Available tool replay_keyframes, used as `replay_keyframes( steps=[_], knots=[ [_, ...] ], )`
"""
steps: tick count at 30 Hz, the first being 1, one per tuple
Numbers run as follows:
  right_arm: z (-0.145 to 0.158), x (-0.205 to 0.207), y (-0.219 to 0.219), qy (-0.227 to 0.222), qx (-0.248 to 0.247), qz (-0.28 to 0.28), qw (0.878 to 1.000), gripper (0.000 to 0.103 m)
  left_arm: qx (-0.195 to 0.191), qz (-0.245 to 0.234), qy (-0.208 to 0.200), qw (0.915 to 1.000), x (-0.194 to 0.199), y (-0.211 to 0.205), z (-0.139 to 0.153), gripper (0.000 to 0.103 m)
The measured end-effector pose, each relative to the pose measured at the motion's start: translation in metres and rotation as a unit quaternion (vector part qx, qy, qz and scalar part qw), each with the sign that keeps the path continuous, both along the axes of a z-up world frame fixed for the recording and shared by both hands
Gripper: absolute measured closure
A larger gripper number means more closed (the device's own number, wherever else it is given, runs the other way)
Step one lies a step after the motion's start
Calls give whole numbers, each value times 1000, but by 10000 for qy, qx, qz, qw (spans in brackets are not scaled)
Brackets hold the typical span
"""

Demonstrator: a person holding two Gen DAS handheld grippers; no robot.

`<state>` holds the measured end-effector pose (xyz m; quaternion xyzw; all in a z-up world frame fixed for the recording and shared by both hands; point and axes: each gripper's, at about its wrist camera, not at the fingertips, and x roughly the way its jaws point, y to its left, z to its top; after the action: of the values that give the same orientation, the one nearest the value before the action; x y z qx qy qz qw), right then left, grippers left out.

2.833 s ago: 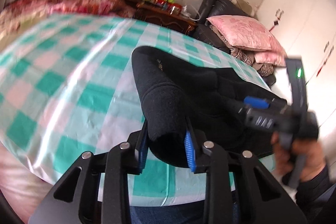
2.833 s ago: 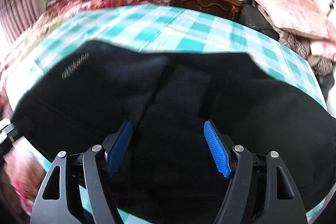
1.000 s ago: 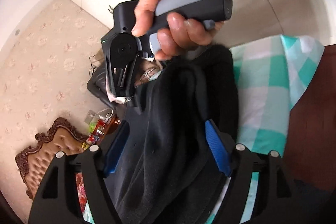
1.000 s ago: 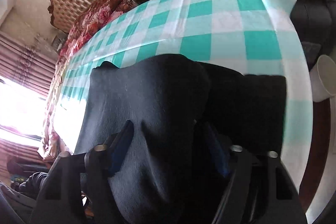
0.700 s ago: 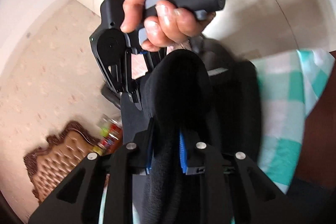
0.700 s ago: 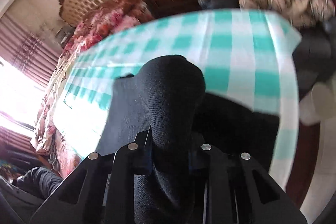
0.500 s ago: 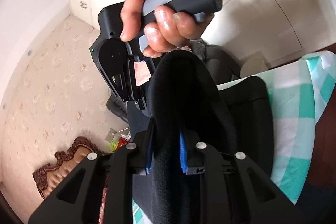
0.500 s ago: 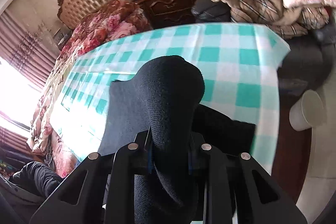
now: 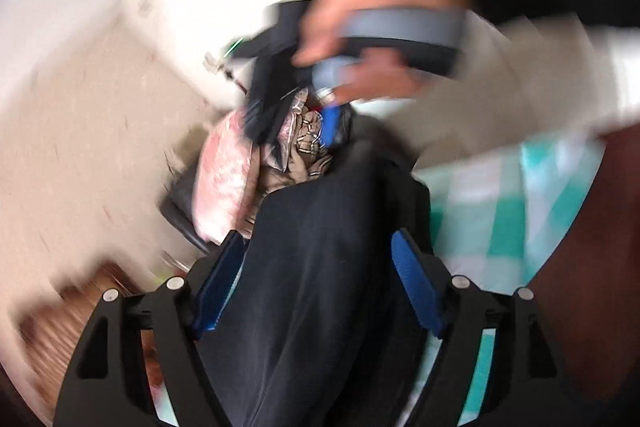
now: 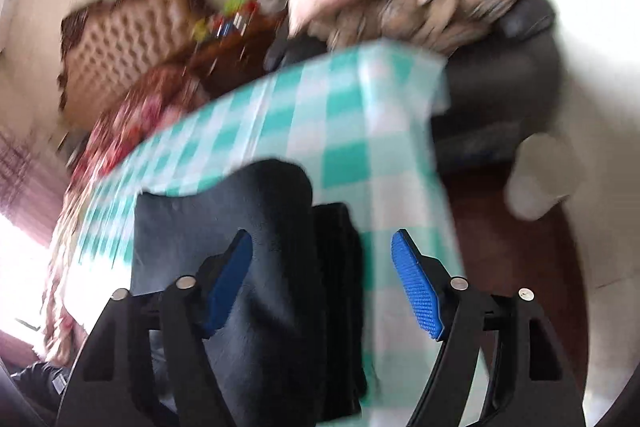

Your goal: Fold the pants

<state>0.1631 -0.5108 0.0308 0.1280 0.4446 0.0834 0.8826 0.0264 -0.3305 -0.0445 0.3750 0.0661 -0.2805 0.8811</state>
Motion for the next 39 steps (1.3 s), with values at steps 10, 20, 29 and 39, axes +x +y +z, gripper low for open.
replay_keyframes(
  steps=[10, 20, 29, 39],
  knots=[
    [-38, -66, 60, -200, -1800, -267, 9831, 44, -2174, 52, 3937, 8931, 243, 34, 60, 80],
    [-79, -57, 14, 190, -307, -814, 9960, 49, -1109, 791, 4629, 8759, 290, -38, -18, 87],
    [-76, -67, 24, 296, -104, -1270, 9914, 52, -785, 553, 4573, 8841, 300, -53, -23, 87],
    [-37, -90, 46, -327, -1040, -1325, 9852, 35, -2650, 667, 4255, 8627, 239, 106, 63, 75]
  ],
)
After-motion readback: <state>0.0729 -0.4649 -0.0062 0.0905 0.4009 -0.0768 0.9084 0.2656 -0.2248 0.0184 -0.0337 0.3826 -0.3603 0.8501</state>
